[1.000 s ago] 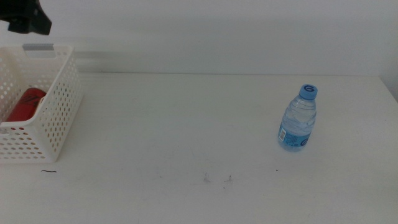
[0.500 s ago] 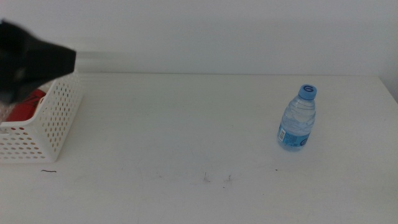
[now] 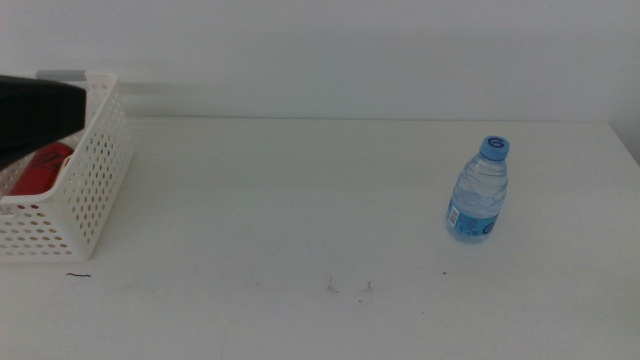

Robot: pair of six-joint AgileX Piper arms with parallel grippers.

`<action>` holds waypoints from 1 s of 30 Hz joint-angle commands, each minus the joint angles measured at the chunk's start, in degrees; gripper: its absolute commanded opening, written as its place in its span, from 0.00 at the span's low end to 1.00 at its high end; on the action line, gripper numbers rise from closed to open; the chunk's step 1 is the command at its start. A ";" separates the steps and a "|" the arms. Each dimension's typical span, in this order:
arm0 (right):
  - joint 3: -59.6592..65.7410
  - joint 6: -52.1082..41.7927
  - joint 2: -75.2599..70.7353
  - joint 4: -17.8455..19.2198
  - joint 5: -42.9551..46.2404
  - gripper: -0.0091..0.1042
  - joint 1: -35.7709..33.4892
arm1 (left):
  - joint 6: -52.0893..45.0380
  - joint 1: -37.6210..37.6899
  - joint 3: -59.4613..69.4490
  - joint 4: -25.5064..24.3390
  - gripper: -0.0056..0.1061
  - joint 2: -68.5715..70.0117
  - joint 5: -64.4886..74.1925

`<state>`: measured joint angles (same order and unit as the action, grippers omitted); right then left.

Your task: Use arms to grab the bottles and put them into the dustbin to the left of the table.

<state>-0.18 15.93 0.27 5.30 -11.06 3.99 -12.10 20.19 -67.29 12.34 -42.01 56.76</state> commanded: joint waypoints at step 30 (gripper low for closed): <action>-8.43 -2.23 70.33 18.74 58.20 0.88 -5.94 | 0.13 0.34 0.25 -1.58 0.89 0.19 -1.94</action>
<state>-8.05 13.65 67.49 24.19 41.69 -1.66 -12.20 20.19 -67.29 10.78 -42.01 55.70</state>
